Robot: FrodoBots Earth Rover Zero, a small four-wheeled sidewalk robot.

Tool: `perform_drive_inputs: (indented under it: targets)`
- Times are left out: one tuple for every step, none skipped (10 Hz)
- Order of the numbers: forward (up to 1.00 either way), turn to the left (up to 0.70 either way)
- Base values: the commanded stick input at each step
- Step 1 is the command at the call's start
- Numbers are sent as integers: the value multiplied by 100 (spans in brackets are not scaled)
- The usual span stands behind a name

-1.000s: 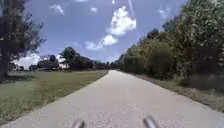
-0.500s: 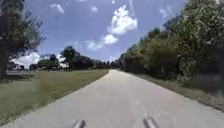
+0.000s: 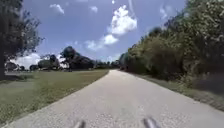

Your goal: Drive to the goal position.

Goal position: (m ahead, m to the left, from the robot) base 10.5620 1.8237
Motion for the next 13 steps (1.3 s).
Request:
perform_drive_inputs:
  targets:
    - [50,0]
    - [50,0]
    - [50,0]
    - [50,0]
    - [50,0]
    - [50,0]
    - [50,0]
    - [50,0]
    - [50,0]
    - [50,-33]
    - [50,-18]
    - [50,0]
    - [50,0]
